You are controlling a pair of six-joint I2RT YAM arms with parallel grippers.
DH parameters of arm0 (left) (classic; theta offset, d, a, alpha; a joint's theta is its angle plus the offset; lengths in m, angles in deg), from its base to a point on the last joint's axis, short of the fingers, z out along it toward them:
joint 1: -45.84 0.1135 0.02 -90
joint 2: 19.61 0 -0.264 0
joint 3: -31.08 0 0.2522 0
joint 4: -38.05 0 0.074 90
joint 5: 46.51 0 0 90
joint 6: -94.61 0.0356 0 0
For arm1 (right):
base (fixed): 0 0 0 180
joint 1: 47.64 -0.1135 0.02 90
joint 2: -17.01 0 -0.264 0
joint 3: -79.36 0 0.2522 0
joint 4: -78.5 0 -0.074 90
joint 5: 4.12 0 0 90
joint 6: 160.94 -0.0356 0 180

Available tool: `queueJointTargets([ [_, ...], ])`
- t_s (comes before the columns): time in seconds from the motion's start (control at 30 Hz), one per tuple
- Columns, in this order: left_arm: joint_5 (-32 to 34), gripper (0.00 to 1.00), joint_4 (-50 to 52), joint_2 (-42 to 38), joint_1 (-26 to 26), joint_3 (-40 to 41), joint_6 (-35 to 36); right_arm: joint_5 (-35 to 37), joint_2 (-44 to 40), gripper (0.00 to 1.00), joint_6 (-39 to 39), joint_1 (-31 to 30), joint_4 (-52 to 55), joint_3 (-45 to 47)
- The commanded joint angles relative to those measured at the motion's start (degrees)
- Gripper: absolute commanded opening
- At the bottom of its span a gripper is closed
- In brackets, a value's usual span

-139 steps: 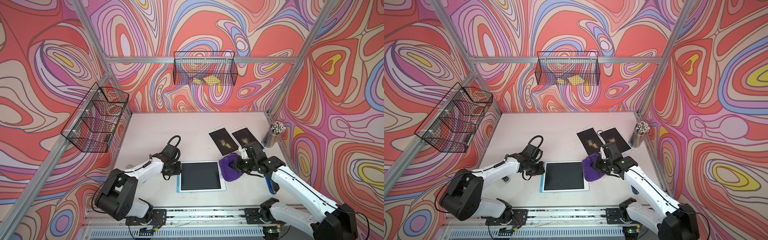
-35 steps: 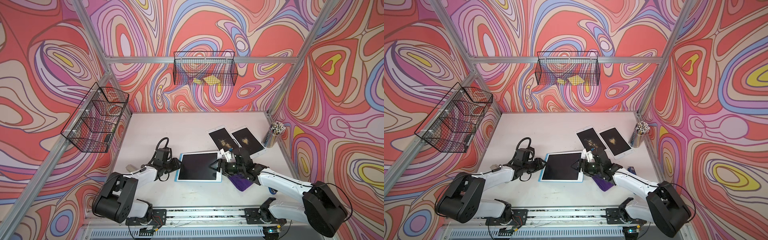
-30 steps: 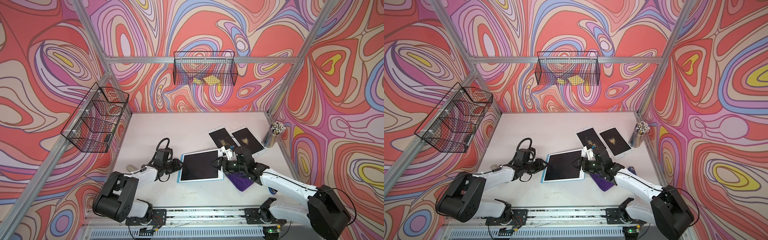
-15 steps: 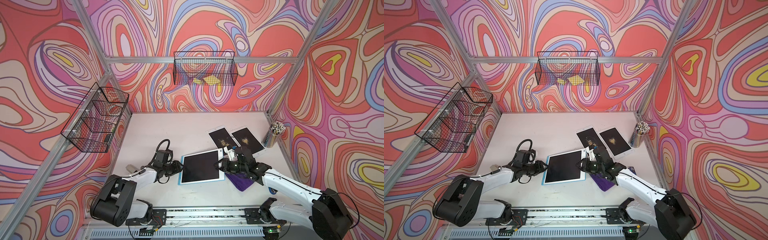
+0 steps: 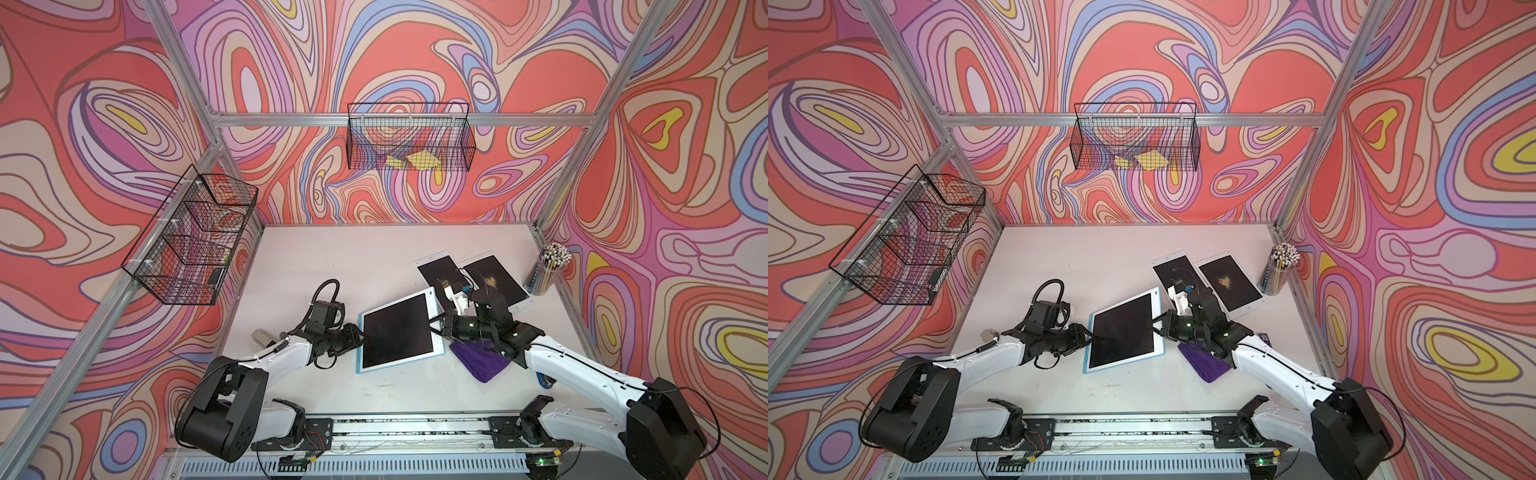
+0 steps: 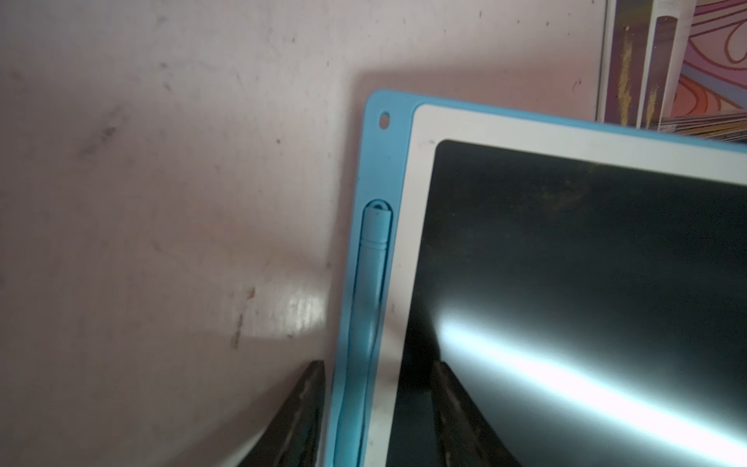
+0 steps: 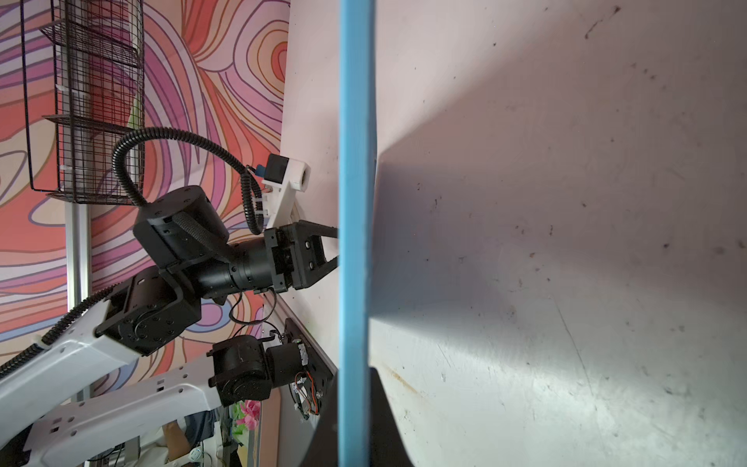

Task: Wipe the drawing tablet
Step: Pick up the drawing tablet from the center of the board.

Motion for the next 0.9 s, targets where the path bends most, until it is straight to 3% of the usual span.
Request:
queueJointTargets([
  [0.0,3.23,0.46,9.87,-3.12,-0.44,-1.26,1.24,0.78,-0.09,0.0,3.53,-0.35,1.11,-4.19],
  [0.13,3.43,0.49,12.92,-12.61,-0.38,-2.76,2.36,1.08,0.85,0.0,6.04,-0.34,4.19,-7.78],
  [0.23,2.4,0.58,14.0,-17.43,-0.43,-7.68,3.91,0.29,1.41,0.0,10.05,-0.36,8.55,-12.12],
  [0.47,-8.23,0.6,13.52,-12.88,-0.41,-20.99,2.41,0.07,0.46,0.0,26.44,0.01,21.74,-22.68],
  [0.67,-12.01,0.6,16.07,-8.67,-0.28,-29.23,-7.38,12.6,-4.45,0.0,35.5,0.0,27.47,-25.68],
  [0.87,-18.65,0.62,-1.51,-8.7,-0.17,-25.67,-26.62,20.39,-8.13,0.0,38.34,-0.07,24.44,-23.9],
])
